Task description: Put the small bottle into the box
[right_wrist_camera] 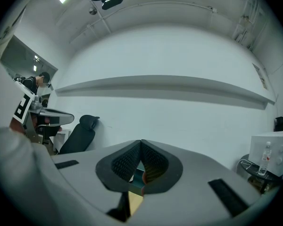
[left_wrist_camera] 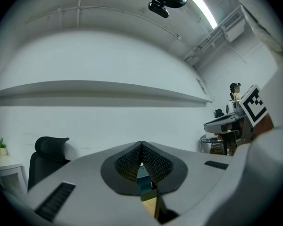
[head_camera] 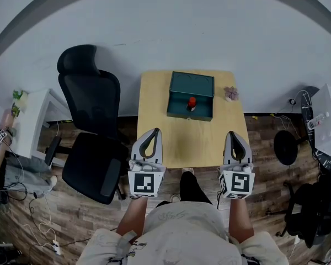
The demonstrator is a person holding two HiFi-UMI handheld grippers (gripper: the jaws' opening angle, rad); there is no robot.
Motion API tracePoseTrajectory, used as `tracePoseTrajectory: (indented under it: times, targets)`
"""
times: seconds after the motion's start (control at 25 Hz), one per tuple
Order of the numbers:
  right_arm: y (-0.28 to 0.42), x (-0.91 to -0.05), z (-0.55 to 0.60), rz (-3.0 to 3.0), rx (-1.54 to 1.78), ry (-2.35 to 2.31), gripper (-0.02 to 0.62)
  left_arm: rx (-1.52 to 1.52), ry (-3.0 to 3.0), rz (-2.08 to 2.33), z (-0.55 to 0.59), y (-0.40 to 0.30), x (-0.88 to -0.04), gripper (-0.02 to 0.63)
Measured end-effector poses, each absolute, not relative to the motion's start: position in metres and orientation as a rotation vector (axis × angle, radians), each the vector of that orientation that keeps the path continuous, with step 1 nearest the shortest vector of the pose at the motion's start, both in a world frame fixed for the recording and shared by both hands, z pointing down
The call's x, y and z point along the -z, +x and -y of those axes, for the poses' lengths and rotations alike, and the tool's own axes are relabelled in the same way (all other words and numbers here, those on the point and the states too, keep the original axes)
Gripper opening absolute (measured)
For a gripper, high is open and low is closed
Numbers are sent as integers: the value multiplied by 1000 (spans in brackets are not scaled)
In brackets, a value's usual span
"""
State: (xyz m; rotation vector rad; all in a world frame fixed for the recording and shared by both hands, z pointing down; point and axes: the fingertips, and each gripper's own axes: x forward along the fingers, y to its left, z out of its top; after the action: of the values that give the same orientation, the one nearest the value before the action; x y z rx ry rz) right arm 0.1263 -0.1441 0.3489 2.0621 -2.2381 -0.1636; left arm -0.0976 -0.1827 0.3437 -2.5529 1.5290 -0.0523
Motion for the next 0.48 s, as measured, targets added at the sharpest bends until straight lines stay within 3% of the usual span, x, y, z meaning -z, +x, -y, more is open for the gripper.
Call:
tracePoseTrajectory:
  times: [0.48]
  targets:
    - [128, -349, 142, 2243, 167, 2069, 15, 70, -2562, -1531, 181, -97, -347, 6]
